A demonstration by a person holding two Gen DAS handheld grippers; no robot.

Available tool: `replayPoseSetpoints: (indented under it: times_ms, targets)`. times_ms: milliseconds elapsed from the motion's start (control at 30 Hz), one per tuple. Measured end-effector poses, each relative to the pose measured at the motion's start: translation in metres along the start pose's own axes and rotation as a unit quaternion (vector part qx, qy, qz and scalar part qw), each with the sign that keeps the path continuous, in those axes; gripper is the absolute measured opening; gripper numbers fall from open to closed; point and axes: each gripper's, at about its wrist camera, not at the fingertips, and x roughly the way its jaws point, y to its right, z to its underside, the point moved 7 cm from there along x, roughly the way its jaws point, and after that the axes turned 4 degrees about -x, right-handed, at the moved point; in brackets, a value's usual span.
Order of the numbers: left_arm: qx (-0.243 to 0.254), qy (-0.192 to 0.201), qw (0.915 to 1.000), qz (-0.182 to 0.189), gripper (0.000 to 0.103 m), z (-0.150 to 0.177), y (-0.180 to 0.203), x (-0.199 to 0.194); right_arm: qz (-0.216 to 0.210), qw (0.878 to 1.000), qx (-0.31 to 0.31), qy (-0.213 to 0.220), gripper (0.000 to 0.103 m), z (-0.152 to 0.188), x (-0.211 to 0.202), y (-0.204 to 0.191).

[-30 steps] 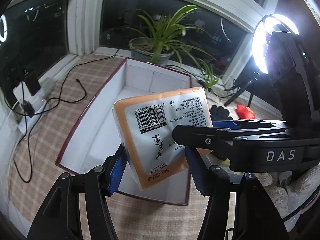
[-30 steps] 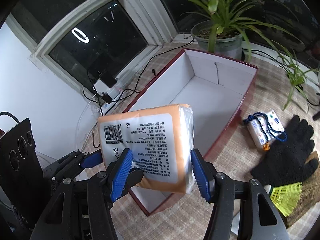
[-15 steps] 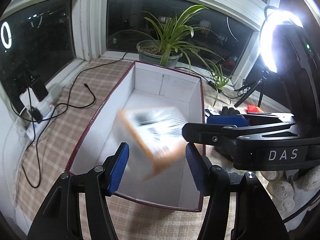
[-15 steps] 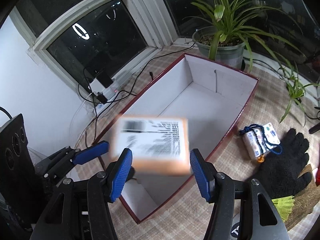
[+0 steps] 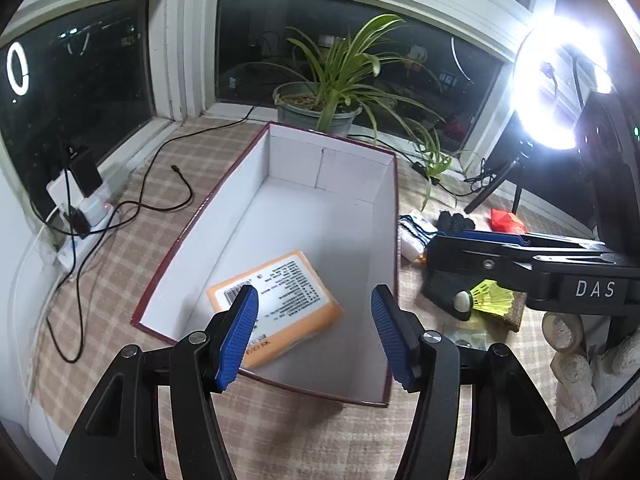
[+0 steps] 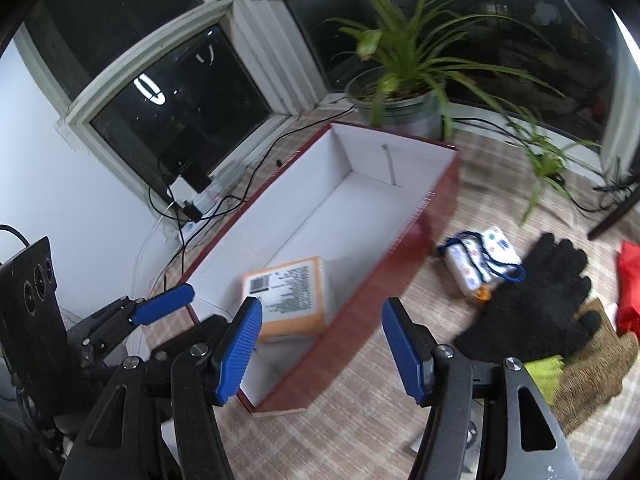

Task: Organize soft objects
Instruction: 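Move the open left tool back to the brown fuzzy towel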

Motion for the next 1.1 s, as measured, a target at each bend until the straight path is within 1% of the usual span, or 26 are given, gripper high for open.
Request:
replayPoseSetpoints:
  times_ms: [167, 300, 433, 600, 833, 967, 1100]
  targets:
    - [0.003, 0.007, 0.9999, 0.014, 0.058, 0.003, 0.016, -0.007, 0.027, 0.999, 0.009, 0.018, 0.060, 0.019, -0.030, 0.030]
    - [0.006, 0.009, 0.9996, 0.024, 0.058, 0.008, 0.032, -0.010, 0.038, 0.998, 0.037, 0.040, 0.064, 0.038, -0.061, 0.063]
    - [0.015, 0.003, 0.9991, 0.039, 0.058, 0.015, 0.052, -0.009, 0.059, 0.995, 0.055, 0.056, 0.064, 0.059, -0.092, 0.096]
    - [0.037, -0.009, 0.9976, 0.058, 0.059, 0.030, 0.083, -0.006, 0.087, 0.991, 0.080, 0.062, 0.065, 0.087, -0.123, 0.137]
    - [0.073, -0.033, 0.9931, 0.086, 0.059, 0.050, 0.134, 0.003, 0.112, 0.982, 0.142, 0.055, 0.065, 0.122, -0.149, 0.201]
    - [0.100, -0.041, 0.9889, 0.102, 0.059, 0.058, 0.168, 0.008, 0.131, 0.976, 0.166, 0.058, 0.065, 0.134, -0.159, 0.237]
    - [0.116, -0.054, 0.9845, 0.121, 0.059, 0.064, 0.200, 0.019, 0.120, 0.972, 0.194, 0.057, 0.065, 0.139, -0.159, 0.265]
